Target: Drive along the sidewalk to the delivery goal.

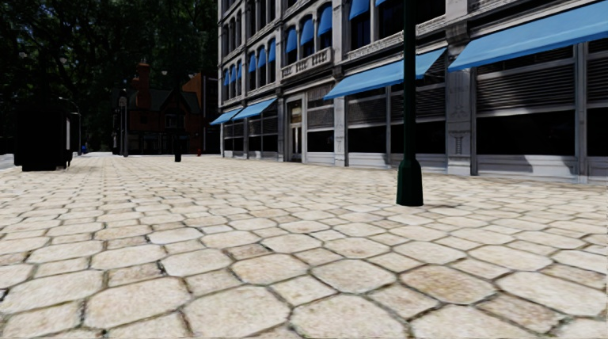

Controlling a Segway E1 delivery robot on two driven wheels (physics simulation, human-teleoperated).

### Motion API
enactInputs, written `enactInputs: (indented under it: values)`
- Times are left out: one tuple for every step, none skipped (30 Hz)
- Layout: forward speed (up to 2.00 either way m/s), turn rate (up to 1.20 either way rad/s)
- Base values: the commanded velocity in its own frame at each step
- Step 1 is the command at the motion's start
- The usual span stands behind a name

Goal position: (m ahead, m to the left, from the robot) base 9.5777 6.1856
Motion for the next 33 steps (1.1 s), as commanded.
enactInputs:
  values:
    - [2.00, 0.78]
    - [2.00, 0.78]
    - [2.00, 0.57]
    - [2.00, 0.41]
    - [2.00, 0.24]
    - [2.00, 0.11]
    - [2.00, 0.11]
    - [2.00, 0.08]
    - [2.00, 0.08]
    - [2.00, 0.08]
    - [2.00, 0.08]
    - [2.00, 0.08]
    - [2.00, 0.08]
    - [2.00, 0.08]
    - [2.00, 0.08]
    - [2.00, 0.12]
    - [2.00, 0.12]
    - [2.00, 0.33]
    - [2.00, 0.73]
    - [2.00, 0.96]
    - [2.00, 1.11]
    - [2.00, 1.11]
    - [2.00, 1.15]
    - [2.00, 1.15]
    - [2.00, 1.05]
    - [2.00, 1.05]
    - [2.00, 0.79]
    - [2.00, 0.71]
    - [2.00, 0.69]
    - [2.00, 0.63]
    - [2.00, 0.63]
    - [2.00, 0.47]
    - [2.00, 0.29]
